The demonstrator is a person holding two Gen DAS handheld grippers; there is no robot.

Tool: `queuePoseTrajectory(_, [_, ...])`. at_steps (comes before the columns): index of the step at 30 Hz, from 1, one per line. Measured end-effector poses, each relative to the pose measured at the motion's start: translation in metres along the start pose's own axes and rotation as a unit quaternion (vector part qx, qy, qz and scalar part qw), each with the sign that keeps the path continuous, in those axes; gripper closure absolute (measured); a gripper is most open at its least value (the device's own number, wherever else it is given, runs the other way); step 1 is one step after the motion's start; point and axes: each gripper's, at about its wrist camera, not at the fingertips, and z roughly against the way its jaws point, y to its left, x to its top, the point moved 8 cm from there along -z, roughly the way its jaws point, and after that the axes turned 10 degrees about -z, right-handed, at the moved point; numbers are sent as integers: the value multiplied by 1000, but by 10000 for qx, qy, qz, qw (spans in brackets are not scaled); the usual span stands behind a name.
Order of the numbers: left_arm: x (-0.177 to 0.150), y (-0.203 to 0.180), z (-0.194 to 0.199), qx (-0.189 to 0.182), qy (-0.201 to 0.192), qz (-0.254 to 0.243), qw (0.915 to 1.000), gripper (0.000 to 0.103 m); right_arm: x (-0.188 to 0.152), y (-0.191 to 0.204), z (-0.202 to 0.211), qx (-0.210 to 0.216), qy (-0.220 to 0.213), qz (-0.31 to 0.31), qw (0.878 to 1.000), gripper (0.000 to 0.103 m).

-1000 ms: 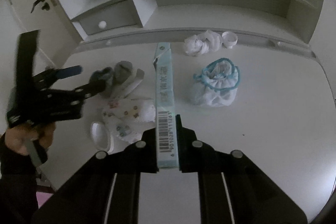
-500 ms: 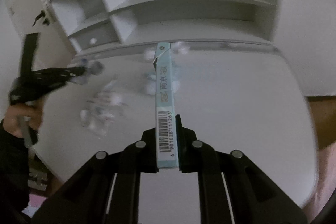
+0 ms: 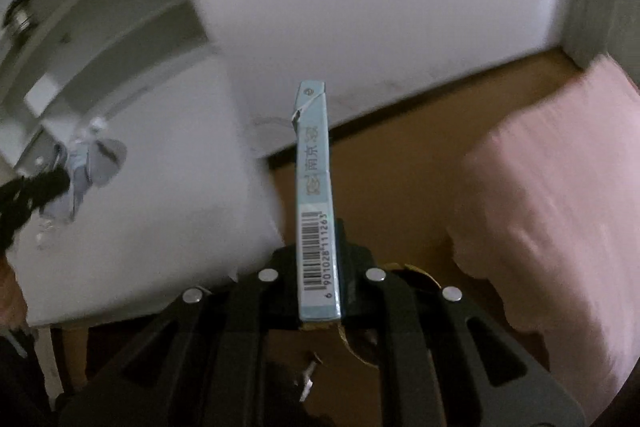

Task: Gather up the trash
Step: 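Carry the blue box and grey sock over the bin and open both tools, then grasp the floral face mask with right tool while left tool grasps clear plastic ring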

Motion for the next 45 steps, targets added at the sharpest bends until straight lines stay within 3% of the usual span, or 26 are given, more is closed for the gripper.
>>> queuePoseTrajectory(4, [-2, -77, -70, -597, 328, -573, 9960, 94, -26, -66, -25, -189, 384, -388, 9983, 91])
queuePoseTrajectory(7, [-18, -106, -125, -861, 727, -731, 9909, 94, -53, -101, -51, -252, 761, -600, 9950, 91])
queuePoseTrajectory(12, [-51, -128, -199, -1093, 1289, -801, 9824, 94, -95, -139, -99, -288, 1429, -802, 9861, 91])
queuePoseTrajectory(18, [-74, -132, -264, -1134, 1849, -688, 9738, 93, -120, -155, -136, -252, 1832, -993, 9777, 91])
queuePoseTrajectory(21, [-83, -136, -270, -1130, 1924, -688, 9724, 93, -122, -157, -143, -190, 1883, -1044, 9764, 91])
queuePoseTrajectory(23, [-84, -137, -269, -1141, 1938, -679, 9720, 86, -119, -156, -143, -142, 1905, -1027, 9762, 91])
queuePoseTrajectory(25, [-84, -137, -271, -1093, 1953, -647, 9725, 62, -117, -156, -146, -144, 1918, -995, 9763, 91])
queuePoseTrajectory(27, [-85, -137, -262, -1098, 1880, -635, 9739, 60, -114, -155, -149, -132, 1923, -979, 9763, 91])
queuePoseTrajectory(29, [-86, -139, -263, -1101, 1891, -626, 9737, 57, -115, -159, -145, -156, 1920, -978, 9764, 86])
queuePoseTrajectory(31, [-84, -139, -262, -1079, 1880, -644, 9741, 55, -112, -158, -143, -165, 1864, -978, 9775, 63])
queuePoseTrajectory(33, [-82, -140, -261, -1061, 1856, -687, 9745, 53, -111, -156, -140, -164, 1783, -948, 9793, 52])
queuePoseTrajectory(36, [-79, -141, -256, -1068, 1834, -725, 9745, 51, -107, -157, -133, -190, 1731, -970, 9799, 52])
queuePoseTrajectory(38, [-73, -143, -249, -1062, 1769, -754, 9756, 41, -102, -159, -129, -220, 1655, -1005, 9808, 52])
queuePoseTrajectory(40, [-63, -146, -234, -1014, 1609, -821, 9783, 23, -94, -160, -117, -272, 1508, -1045, 9827, 47])
queuePoseTrajectory(43, [-42, -153, -201, -916, 1275, -1042, 9821, 11, -74, -164, -84, -420, 1155, -1038, 9870, 38])
queuePoseTrajectory(45, [-29, -156, -173, -905, 1040, -1133, 9839, 10, -51, -158, -53, -502, 781, -945, 9912, 33])
